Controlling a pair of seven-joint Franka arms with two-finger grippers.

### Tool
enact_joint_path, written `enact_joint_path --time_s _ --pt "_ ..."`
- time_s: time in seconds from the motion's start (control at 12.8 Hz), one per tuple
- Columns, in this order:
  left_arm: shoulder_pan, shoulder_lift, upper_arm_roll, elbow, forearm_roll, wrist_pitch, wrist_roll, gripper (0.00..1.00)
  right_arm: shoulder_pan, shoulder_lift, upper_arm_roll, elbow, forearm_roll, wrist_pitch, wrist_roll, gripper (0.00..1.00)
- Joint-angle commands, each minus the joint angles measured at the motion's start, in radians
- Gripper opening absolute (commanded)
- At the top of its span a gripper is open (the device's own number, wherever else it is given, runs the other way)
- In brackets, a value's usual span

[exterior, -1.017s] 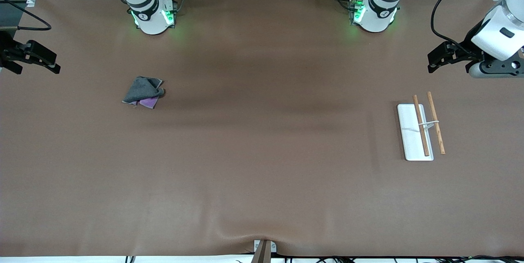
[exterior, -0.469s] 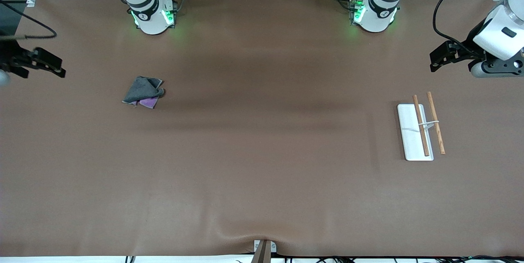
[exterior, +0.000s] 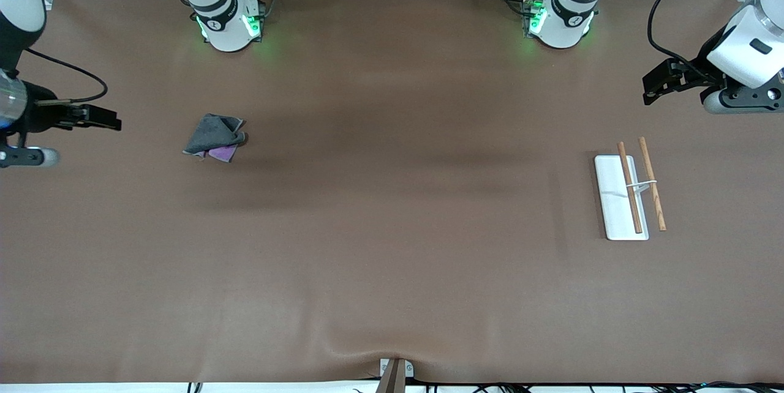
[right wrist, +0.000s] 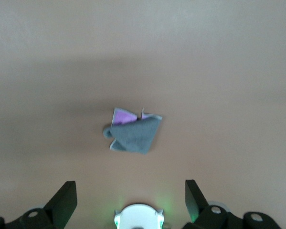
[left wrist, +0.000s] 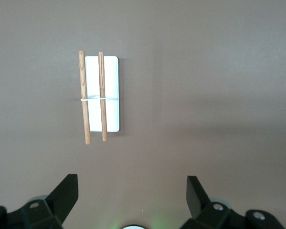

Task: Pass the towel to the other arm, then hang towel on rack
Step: 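Move the right gripper toward the grey towel on the table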

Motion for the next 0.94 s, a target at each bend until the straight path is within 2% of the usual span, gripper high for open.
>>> enact_joint_path --time_s 0.0,0.16,0.47,0.86 --pt "-0.003 0.001 -0.002 0.015 0.02 -0.023 0.012 1.0 -0.007 0.018 0.006 -0.009 0.049 -0.055 0.041 1.0" --pt "-0.003 0.003 -0.002 0.013 0.02 -0.023 0.012 1.0 -0.031 0.018 0.005 -0.049 0.105 -0.061 0.105 1.0" --pt "-0.005 0.001 -0.002 0.015 0.02 -0.025 0.012 1.0 0.038 0.012 0.008 -0.112 0.106 -0.07 0.301 1.0" --pt "-0.005 0.001 -0.002 0.01 0.02 -0.025 0.012 1.0 0.045 0.012 0.008 -0.231 0.125 -0.02 0.384 1.0"
